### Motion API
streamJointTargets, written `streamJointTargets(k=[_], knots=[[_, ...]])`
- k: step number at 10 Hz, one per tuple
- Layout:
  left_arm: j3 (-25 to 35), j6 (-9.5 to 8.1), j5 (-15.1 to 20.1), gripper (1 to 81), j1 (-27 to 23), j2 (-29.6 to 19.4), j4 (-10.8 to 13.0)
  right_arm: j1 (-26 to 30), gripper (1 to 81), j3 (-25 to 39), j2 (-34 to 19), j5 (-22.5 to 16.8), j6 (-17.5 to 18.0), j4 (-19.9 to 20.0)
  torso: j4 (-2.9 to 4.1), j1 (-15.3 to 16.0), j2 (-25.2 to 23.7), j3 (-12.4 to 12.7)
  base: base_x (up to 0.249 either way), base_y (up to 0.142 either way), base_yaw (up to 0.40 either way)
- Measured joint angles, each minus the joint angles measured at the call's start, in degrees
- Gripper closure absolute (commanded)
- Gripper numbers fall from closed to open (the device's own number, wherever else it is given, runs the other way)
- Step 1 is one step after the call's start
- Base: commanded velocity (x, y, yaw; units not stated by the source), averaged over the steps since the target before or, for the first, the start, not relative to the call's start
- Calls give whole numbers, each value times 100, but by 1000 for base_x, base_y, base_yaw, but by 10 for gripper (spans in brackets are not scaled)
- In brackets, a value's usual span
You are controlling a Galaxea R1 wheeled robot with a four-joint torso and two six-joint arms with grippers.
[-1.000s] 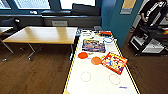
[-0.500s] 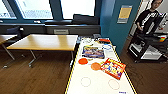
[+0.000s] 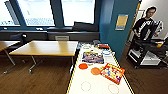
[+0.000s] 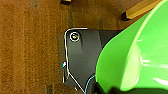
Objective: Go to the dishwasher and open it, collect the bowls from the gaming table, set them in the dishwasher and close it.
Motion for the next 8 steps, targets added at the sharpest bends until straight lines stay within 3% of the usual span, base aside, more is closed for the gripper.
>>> streamJointTargets(k=[3, 8], knots=[[-617, 0, -22, 811, 189, 471, 74, -56, 811, -176, 105, -34, -1, -41, 0, -7, -6, 276, 0, 0, 0], [-1259, 0, -41, 811, 276, 967, 165, -59, 811, -300, 155, -50, -4, -66, 0, -15, -13, 336, 0, 0, 0]])
